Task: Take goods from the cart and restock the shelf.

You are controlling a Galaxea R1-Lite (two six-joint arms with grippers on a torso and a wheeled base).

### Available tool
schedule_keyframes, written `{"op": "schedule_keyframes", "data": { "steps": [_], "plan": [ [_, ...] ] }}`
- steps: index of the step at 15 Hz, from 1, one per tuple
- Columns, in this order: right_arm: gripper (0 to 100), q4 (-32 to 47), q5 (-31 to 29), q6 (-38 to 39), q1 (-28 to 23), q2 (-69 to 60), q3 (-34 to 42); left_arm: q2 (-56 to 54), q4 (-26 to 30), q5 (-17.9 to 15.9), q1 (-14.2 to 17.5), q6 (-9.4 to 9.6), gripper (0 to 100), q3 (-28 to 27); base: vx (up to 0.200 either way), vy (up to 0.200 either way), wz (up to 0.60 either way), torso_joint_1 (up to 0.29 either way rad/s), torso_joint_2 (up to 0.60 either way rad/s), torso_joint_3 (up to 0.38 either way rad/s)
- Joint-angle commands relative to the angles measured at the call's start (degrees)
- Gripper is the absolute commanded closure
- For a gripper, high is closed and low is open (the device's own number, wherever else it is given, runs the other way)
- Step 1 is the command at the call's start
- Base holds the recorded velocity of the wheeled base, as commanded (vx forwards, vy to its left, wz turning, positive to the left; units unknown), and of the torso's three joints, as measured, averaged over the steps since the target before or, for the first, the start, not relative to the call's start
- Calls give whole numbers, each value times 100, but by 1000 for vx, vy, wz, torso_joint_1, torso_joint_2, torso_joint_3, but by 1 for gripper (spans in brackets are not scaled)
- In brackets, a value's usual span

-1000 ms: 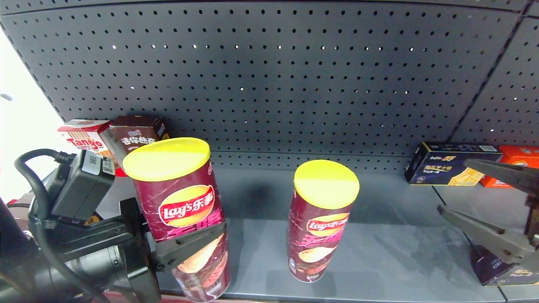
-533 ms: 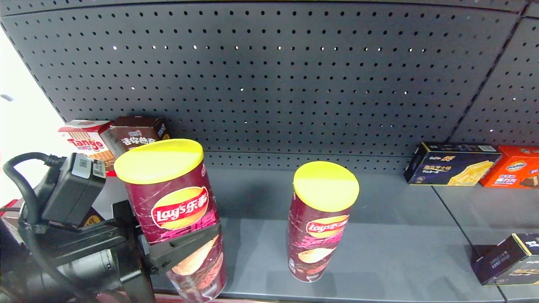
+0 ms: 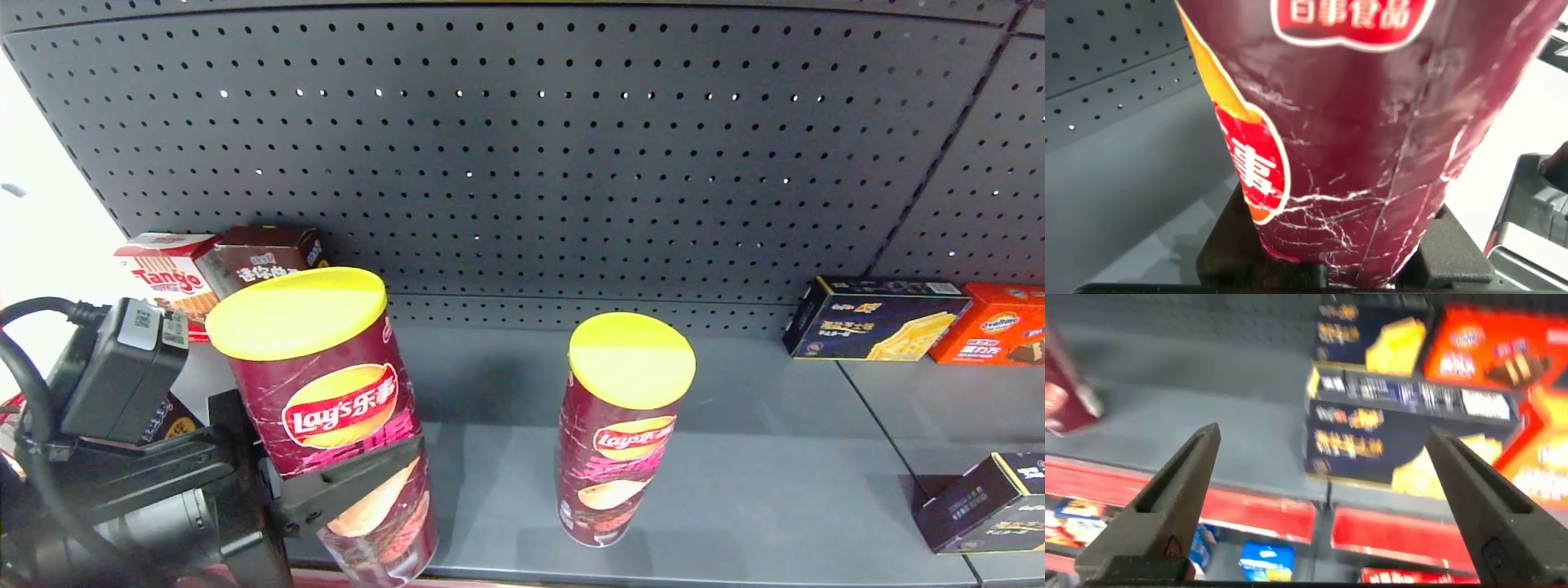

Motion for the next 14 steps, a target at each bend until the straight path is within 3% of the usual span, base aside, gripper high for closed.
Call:
{"op": "schedule_keyframes", "data": {
  "steps": [1,2,4,7,9,12,14],
  "plan": [
    [0,-314,-397,56,-11,-146,770,-100,11,4,0,13,100,-3,0,0,0,0,0,0],
    [0,-587,-538,109,-11,-146,1086,-109,11,4,0,13,100,6,0,0,0,0,0,0],
    [0,-411,-494,144,-11,-146,1077,-144,2,-5,-27,13,100,-3,0,0,0,0,0,0],
    [0,-402,-10,267,-11,-146,1069,-135,2,-31,-97,21,100,-20,0,0,0,0,0,0],
    [0,-367,-546,267,-37,-146,1060,-135,2,-31,-264,30,100,-29,0,0,0,0,0,0],
    [0,-367,-1214,223,-64,-146,1077,-135,2,-49,-273,30,100,-20,0,0,0,0,0,0],
    [0,-367,-81,223,-64,-146,1086,-127,2,-146,-281,30,100,-55,0,0,0,0,0,0]
  ]
}}
